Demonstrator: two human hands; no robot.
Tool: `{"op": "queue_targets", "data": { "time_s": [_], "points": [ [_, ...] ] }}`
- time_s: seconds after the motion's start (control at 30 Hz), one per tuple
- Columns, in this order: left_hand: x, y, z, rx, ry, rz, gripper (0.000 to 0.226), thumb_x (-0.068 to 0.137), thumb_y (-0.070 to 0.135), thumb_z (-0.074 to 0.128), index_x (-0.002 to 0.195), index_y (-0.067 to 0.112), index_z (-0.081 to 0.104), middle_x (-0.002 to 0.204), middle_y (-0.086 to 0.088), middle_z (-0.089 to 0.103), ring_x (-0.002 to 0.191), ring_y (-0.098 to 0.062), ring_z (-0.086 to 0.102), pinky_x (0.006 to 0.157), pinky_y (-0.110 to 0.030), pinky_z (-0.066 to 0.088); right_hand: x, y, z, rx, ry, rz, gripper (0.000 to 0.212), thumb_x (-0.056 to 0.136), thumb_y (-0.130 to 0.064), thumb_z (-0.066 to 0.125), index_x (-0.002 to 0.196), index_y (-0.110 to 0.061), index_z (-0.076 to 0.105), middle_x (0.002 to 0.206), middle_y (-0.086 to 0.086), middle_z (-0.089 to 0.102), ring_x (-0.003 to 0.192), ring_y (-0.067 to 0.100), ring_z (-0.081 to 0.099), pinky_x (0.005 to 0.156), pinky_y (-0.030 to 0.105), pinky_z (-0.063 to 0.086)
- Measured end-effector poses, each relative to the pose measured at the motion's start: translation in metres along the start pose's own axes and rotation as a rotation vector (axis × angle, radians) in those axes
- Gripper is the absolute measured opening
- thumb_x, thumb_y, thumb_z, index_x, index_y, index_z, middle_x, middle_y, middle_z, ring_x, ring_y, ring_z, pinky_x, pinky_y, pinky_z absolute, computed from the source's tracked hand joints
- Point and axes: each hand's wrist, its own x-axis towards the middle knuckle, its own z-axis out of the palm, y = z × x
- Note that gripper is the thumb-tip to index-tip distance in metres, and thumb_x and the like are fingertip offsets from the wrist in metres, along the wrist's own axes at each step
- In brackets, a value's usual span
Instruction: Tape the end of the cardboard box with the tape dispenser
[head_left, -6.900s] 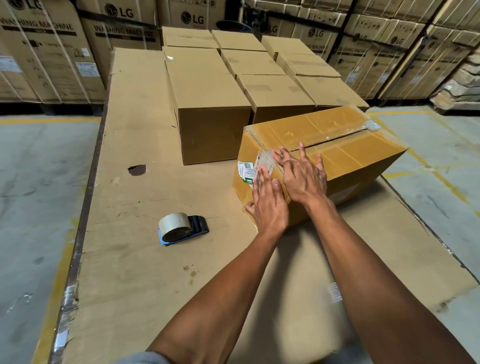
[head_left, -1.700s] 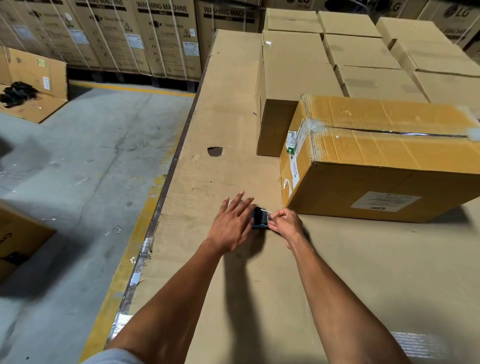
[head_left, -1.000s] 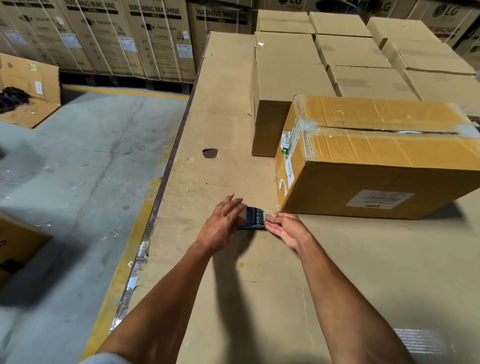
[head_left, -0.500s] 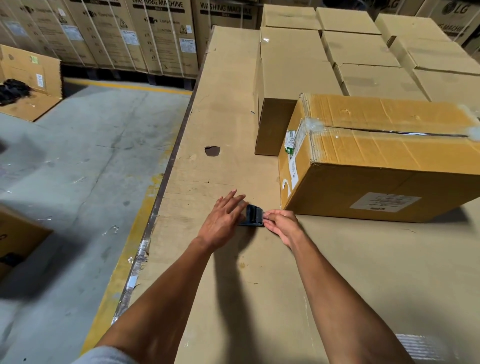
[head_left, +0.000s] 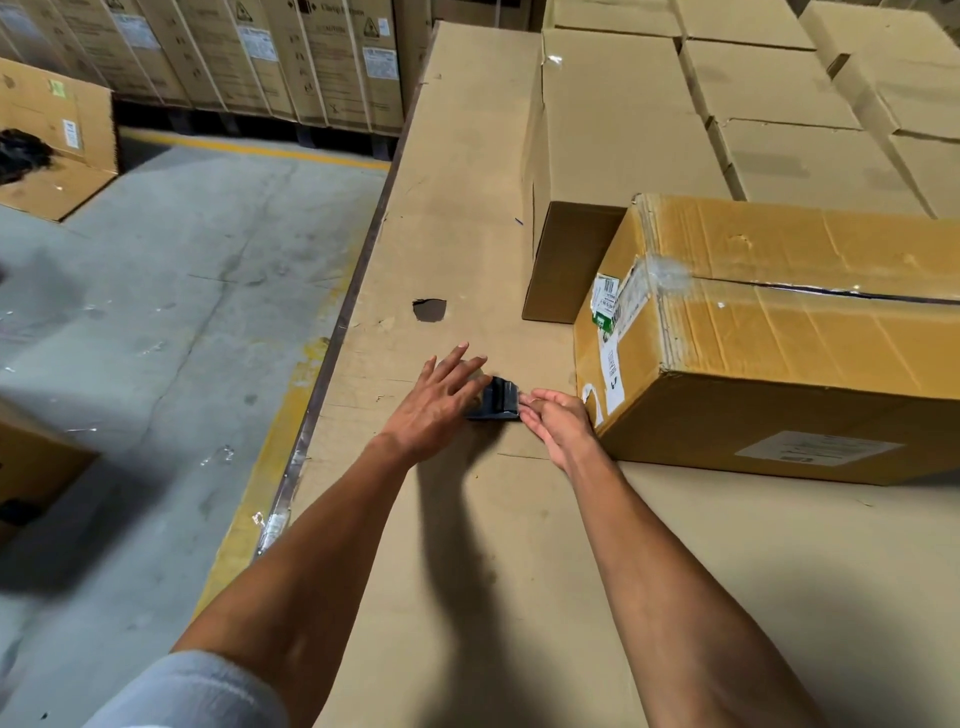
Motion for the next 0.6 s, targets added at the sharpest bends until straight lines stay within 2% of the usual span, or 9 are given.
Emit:
{"op": "queue_targets", "data": {
  "time_s": [0.2,0.3,0.37,0.47,0.53,0.6],
  "points": [
    [0.030,-0.014,0.008,0.040,0.034,0.043,0.070,0.095,-0.006,0.072,0.157,0.014,0.047,0.175,-0.011,0.032,0.168,-0.035,0.009,0.128,-0.066,0.023,0.016,-0.013,0.006,0.019,-0.018,-0.052,0.037,0.110,-0.012,0.053,0.142,0.006,0.050,0.145,0.031,0.059,0.136,0.040,0.060,0.117,0.041,0.048],
    [0.034,-0.016,0.011,0.040,0.049,0.056,0.063,0.097,-0.002,0.069,0.155,0.015,0.050,0.175,-0.008,0.033,0.168,-0.034,0.009,0.129,-0.065,0.022,0.020,-0.012,0.006,-0.009,-0.015,-0.054,0.030,0.110,-0.010,0.051,0.138,0.002,0.051,0.145,0.032,0.059,0.134,0.040,0.061,0.116,0.041,0.048],
    [0.033,-0.012,0.009,0.069,0.035,0.051,0.061,0.097,0.001,0.067,0.154,0.016,0.051,0.176,-0.007,0.032,0.168,-0.033,0.009,0.128,-0.063,0.024,0.021,-0.010,0.005,-0.028,-0.014,-0.065,0.034,0.111,-0.011,0.048,0.142,0.004,0.049,0.146,0.033,0.058,0.134,0.040,0.061,0.115,0.041,0.049],
    [0.028,-0.002,-0.003,0.091,0.009,0.008,0.064,0.095,0.001,0.061,0.157,0.017,0.050,0.178,-0.004,0.029,0.168,-0.031,0.009,0.126,-0.060,0.026,0.015,-0.012,0.004,-0.051,0.019,-0.060,0.049,0.115,-0.029,0.039,0.147,0.006,0.047,0.145,0.030,0.059,0.134,0.041,0.061,0.115,0.043,0.050],
    [0.023,0.009,-0.013,0.053,0.004,-0.049,0.068,0.093,0.000,0.056,0.159,0.016,0.048,0.178,-0.003,0.028,0.168,-0.028,0.010,0.127,-0.058,0.027,0.009,-0.013,0.004,-0.154,0.054,-0.097,0.057,0.109,-0.054,0.035,0.130,-0.010,0.065,0.128,0.016,0.072,0.125,0.037,0.067,0.113,0.046,0.051],
    [0.022,0.026,-0.022,0.025,0.061,-0.106,0.065,0.095,0.002,0.054,0.158,0.014,0.049,0.176,-0.005,0.032,0.167,-0.028,0.018,0.125,-0.055,0.031,0.025,-0.009,-0.002,-0.283,0.152,-0.185,0.067,0.088,-0.084,0.028,0.097,-0.033,0.070,0.102,-0.010,0.077,0.114,0.029,0.072,0.110,0.052,0.052]
  ]
}}
